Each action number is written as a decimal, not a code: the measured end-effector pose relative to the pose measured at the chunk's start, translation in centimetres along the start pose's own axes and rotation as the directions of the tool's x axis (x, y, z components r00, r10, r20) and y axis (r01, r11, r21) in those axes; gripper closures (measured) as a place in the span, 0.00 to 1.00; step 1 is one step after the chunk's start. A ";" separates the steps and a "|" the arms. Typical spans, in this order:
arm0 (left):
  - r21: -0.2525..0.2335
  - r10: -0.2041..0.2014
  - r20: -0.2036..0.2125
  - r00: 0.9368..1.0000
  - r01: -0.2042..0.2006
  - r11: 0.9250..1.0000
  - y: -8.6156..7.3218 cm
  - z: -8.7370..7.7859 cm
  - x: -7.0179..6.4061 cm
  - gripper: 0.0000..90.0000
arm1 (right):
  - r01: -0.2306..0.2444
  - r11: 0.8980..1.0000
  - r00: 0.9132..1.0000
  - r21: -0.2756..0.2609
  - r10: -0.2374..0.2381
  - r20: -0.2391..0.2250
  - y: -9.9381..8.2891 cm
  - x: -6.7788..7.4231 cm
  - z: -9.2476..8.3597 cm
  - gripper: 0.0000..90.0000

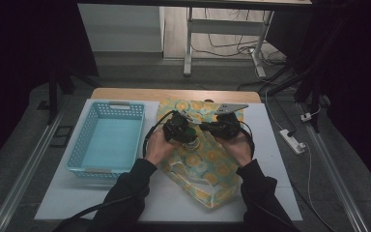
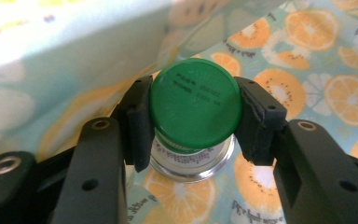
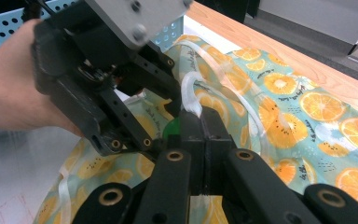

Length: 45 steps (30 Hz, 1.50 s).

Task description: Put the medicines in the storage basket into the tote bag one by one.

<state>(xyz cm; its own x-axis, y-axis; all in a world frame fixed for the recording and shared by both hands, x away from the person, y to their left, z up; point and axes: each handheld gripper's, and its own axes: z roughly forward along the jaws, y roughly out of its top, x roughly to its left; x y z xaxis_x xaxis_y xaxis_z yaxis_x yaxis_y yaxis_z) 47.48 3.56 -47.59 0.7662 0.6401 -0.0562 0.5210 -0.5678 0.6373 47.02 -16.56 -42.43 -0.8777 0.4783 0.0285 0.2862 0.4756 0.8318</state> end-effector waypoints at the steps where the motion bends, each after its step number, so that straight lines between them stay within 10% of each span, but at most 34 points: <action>1: 0.004 -0.003 -0.003 1.000 0.003 1.000 0.0 0.2 0.0 0.57 | 0.000 1.000 1.000 0.000 0.000 -0.001 0.0 0.0 0.0 1.00; 45: -0.137 0.018 0.209 0.978 0.011 0.991 -4.0 -5.9 -2.8 0.09 | 0.008 1.000 1.000 0.008 -0.008 -0.016 0.1 0.3 0.0 1.00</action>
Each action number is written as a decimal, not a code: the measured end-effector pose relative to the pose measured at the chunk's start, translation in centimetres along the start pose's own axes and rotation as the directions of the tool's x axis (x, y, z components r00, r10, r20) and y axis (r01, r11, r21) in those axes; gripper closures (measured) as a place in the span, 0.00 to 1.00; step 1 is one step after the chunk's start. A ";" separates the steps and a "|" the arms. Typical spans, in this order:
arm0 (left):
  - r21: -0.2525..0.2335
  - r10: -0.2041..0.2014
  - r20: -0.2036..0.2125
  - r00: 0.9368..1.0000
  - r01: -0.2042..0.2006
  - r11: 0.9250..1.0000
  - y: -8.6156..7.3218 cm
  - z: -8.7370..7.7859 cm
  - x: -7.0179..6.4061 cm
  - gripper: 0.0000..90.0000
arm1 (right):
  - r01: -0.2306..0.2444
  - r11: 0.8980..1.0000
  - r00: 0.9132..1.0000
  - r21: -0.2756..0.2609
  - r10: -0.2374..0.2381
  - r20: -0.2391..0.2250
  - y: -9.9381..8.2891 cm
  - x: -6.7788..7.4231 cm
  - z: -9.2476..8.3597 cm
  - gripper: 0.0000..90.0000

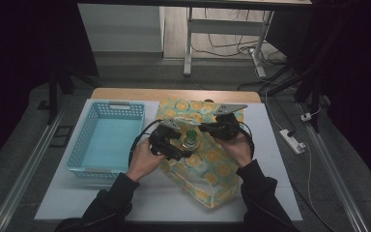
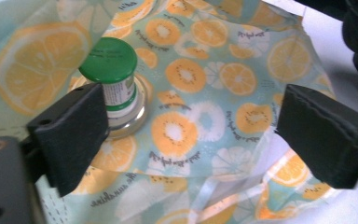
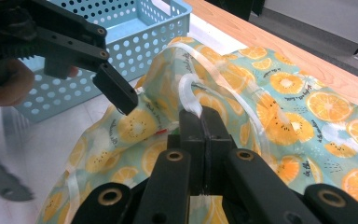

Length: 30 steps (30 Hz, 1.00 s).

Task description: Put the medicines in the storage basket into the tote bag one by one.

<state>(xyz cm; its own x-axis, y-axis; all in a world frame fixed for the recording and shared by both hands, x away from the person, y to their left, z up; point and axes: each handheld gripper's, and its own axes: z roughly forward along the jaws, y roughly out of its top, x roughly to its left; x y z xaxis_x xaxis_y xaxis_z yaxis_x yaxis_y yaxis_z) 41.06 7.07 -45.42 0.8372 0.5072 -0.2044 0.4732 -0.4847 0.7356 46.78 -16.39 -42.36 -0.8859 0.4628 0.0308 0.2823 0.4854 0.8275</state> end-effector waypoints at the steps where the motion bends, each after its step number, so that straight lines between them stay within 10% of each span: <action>1: -0.003 0.004 0.003 1.000 -0.004 1.000 -0.1 -0.1 -0.1 0.08 | 0.000 1.000 1.000 0.001 0.000 0.000 0.0 0.0 0.0 1.00; 30: 0.044 0.037 -0.019 0.999 -0.036 0.998 -2.8 0.3 -1.8 0.00 | 0.001 1.000 1.000 0.006 -0.001 -0.004 -0.1 0.1 -0.1 1.00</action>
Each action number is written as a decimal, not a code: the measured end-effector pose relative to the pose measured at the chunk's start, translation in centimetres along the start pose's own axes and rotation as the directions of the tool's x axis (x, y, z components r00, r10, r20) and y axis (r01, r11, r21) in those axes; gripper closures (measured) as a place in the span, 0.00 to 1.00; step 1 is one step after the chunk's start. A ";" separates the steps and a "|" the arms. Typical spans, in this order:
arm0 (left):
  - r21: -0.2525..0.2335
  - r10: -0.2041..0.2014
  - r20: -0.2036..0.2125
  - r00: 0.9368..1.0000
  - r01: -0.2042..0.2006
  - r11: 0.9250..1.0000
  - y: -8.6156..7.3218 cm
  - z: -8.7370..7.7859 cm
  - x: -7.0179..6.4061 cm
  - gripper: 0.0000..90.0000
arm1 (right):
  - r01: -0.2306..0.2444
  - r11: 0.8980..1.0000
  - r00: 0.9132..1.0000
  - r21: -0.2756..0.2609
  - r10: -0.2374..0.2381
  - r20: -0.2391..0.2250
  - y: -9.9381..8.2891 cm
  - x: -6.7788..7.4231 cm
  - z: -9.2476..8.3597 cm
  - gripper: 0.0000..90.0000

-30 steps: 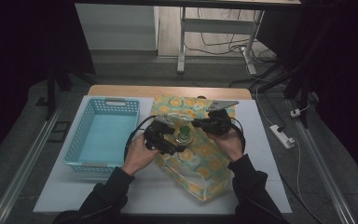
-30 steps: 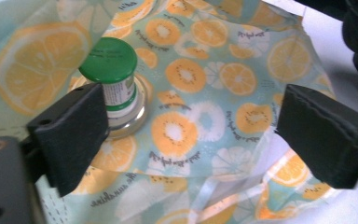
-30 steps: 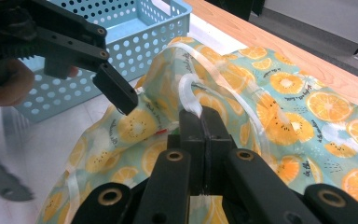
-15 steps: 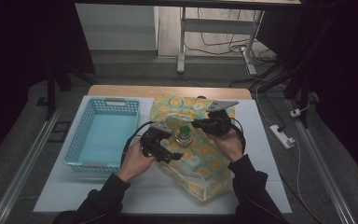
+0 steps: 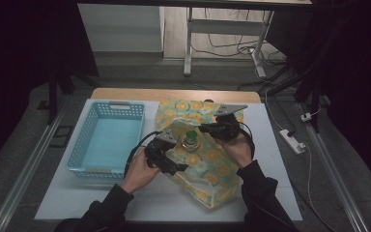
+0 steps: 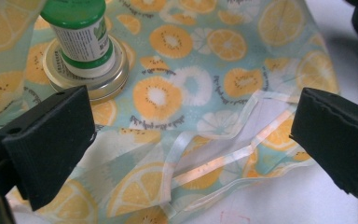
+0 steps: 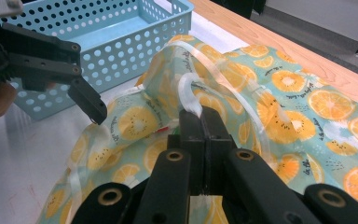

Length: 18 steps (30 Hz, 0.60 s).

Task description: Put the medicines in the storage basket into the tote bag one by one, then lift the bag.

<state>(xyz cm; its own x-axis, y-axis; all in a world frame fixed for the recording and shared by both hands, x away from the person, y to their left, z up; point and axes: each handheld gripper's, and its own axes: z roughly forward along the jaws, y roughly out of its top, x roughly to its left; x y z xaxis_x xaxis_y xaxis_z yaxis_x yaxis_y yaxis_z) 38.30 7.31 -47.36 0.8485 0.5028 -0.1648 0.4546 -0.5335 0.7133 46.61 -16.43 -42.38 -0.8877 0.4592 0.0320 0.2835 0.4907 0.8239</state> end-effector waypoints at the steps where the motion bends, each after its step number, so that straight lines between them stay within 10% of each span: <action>1: 0.006 0.002 -0.003 1.000 -0.002 1.000 0.0 0.1 -0.1 0.00 | 0.000 1.000 1.000 0.002 0.000 0.000 0.0 0.0 0.0 1.00; 18: 0.148 0.079 -0.003 0.997 -0.078 0.986 -0.2 4.1 -0.7 0.01 | 0.003 1.000 1.000 0.014 -0.003 -0.002 -0.1 0.1 0.4 1.00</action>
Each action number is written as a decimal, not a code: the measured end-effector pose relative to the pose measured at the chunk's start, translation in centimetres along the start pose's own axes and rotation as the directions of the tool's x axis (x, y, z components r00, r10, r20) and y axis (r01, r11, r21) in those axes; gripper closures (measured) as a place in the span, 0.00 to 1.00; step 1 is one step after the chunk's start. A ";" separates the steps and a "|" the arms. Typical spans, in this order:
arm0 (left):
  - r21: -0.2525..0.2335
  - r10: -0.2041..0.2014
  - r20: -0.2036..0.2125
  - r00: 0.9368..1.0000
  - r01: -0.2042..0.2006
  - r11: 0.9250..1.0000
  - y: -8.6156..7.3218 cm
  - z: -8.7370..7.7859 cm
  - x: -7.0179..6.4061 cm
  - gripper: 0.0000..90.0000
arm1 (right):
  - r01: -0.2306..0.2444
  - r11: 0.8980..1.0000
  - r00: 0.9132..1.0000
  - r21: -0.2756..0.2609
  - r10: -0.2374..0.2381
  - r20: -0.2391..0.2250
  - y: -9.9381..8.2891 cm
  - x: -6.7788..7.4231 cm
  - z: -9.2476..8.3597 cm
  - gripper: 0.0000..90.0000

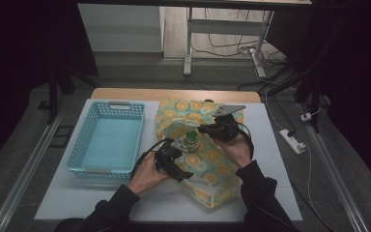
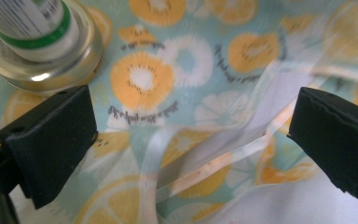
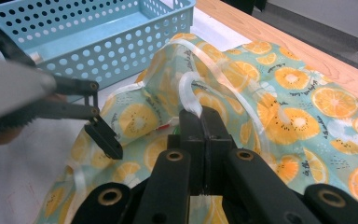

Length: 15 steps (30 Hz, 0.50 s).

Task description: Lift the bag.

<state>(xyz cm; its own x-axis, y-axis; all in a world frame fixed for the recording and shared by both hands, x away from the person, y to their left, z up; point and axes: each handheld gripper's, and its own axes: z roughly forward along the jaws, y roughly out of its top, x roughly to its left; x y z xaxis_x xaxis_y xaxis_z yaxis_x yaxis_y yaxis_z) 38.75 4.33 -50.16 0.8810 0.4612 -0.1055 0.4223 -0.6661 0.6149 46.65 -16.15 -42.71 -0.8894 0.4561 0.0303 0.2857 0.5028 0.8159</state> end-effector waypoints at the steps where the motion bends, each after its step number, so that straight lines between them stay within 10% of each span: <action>1: 0.011 0.000 -0.002 1.000 0.000 1.000 -0.1 0.3 0.1 0.01 | 0.001 1.000 1.000 0.001 -0.001 0.001 0.0 0.0 0.0 1.00; 15: 0.095 0.056 -0.034 0.998 -0.052 0.994 -1.1 1.8 0.4 0.42 | 0.002 1.000 1.000 0.007 -0.002 -0.002 -0.1 0.0 0.2 1.00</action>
<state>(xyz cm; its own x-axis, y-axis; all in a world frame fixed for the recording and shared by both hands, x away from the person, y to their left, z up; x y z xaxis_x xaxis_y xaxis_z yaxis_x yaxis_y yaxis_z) 39.02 4.16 -52.25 0.8955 0.4429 -0.0447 0.3941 -0.7421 0.5423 46.70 -16.07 -42.89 -0.8909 0.4532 0.0298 0.2862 0.5092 0.8117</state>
